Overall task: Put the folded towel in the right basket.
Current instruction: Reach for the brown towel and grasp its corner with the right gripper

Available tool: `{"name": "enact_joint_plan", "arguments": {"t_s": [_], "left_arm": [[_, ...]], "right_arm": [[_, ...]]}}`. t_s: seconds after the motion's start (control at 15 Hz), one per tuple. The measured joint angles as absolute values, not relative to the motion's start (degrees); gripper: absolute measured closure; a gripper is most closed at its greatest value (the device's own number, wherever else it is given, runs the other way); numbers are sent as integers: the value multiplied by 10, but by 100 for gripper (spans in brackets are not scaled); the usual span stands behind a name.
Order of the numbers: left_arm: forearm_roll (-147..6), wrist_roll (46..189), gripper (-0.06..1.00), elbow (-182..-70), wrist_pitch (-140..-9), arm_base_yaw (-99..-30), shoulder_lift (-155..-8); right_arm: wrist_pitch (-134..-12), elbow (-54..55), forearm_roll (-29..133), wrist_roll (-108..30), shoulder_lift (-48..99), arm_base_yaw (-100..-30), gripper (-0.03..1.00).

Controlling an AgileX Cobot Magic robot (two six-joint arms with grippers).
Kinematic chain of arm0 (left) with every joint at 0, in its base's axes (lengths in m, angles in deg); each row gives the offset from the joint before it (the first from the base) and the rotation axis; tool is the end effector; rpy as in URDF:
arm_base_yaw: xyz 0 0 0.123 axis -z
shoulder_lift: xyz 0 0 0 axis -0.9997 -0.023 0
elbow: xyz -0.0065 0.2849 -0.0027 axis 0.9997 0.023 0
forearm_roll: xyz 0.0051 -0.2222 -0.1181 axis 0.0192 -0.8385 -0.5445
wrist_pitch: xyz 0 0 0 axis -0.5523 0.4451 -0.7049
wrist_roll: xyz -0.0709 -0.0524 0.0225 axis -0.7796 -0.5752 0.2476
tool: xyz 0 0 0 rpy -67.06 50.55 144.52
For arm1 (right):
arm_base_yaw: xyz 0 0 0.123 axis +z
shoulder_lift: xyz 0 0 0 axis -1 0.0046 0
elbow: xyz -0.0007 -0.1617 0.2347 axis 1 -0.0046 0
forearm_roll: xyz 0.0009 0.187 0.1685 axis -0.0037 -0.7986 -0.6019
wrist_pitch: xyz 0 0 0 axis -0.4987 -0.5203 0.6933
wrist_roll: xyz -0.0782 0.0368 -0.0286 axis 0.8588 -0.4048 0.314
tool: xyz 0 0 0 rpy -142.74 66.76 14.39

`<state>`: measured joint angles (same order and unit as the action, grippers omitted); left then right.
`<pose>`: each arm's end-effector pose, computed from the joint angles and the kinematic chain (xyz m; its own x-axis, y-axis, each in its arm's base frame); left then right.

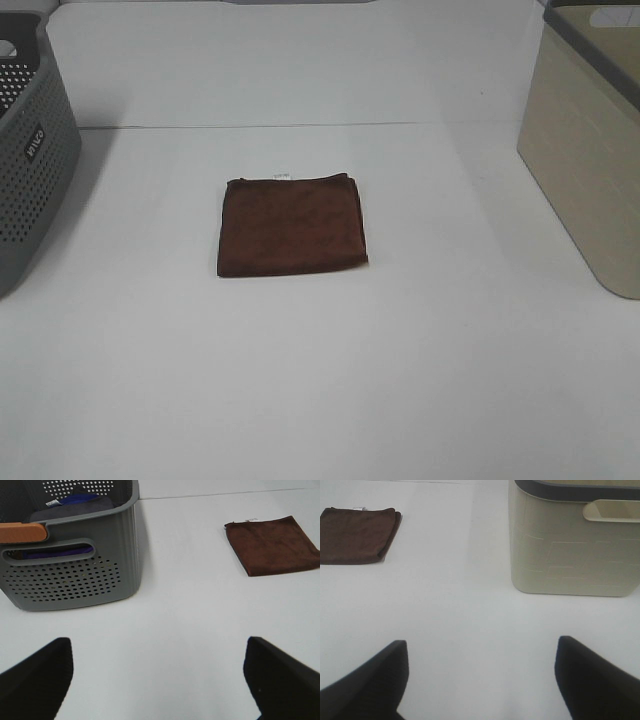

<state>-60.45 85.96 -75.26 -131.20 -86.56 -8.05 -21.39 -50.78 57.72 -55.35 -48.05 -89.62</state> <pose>-0.0063 -0.0042 0.2790 -0.4430 0.0256 -0.8962 0.0855 0.9962 -0.0138 -0.0067 0.0034 0.2780 -0.4458 -0.0864 -0.8910 -0.0750 0.9954 -0.0590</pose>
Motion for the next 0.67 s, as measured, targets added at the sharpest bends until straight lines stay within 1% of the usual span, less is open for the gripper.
{"name": "enact_joint_plan", "arguments": {"t_s": [0.67], "left_arm": [[-605, 860, 7, -753, -1312, -866, -80]], "right_arm": [[-214, -508, 577, -553, -480, -896, 21]]}}
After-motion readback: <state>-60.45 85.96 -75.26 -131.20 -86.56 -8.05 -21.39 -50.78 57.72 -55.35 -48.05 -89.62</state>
